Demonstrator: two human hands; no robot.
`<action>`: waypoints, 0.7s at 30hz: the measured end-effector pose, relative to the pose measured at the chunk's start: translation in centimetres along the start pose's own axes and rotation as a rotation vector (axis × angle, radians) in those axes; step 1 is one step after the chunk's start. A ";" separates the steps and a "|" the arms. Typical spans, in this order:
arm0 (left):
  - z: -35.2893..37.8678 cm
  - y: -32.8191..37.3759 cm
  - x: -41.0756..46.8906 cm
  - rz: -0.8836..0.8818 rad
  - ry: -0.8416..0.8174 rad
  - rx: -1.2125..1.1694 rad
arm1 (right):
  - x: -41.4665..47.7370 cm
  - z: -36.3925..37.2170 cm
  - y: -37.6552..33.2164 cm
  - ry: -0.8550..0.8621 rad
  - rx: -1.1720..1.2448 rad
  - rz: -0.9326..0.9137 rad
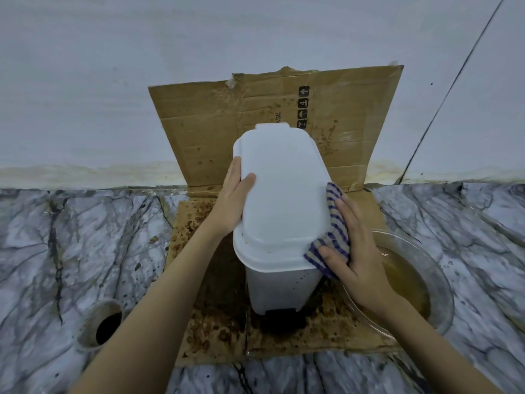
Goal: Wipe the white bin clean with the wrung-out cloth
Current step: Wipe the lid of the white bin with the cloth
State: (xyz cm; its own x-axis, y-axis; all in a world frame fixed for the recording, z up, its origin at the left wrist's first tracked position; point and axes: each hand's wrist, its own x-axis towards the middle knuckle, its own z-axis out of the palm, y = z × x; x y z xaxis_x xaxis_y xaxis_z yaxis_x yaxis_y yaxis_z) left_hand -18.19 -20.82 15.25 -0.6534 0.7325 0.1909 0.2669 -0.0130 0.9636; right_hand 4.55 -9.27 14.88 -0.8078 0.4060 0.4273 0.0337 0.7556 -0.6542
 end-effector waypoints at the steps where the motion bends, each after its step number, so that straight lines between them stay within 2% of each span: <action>1: 0.0 -0.2 0.1 -0.006 0.009 -0.009 | 0.7 -0.3 -0.7 -0.013 -0.064 -0.021; 5: 0.0 0.0 0.0 -0.030 0.003 -0.063 | 3.4 -0.9 -3.5 -0.168 -0.506 -0.184; 7: -0.1 0.2 -0.1 -0.051 -0.003 -0.050 | 4.3 0.3 -4.8 -0.239 -0.630 -0.243; 11: 0.1 1.7 -0.8 -0.122 0.027 0.103 | 5.3 3.2 -7.1 -0.309 -0.667 -0.238; 16: 0.0 1.0 -0.8 -0.124 0.030 0.098 | 4.7 0.9 -5.5 -0.407 -0.626 -0.254; 18: -0.2 -0.9 0.1 -0.103 -0.003 0.091 | 5.0 0.4 -5.7 -0.426 -0.633 -0.227; 21: 0.2 0.1 0.0 -0.078 0.014 0.146 | 6.3 1.3 -6.4 -0.456 -0.601 -0.160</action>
State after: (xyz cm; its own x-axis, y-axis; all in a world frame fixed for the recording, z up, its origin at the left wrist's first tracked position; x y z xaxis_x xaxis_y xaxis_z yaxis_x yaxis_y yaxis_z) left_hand -18.06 -20.69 15.27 -0.6856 0.7180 0.1203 0.3143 0.1429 0.9385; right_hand -1.49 -12.22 20.94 -0.9880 0.1151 0.1032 0.1049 0.9895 -0.0992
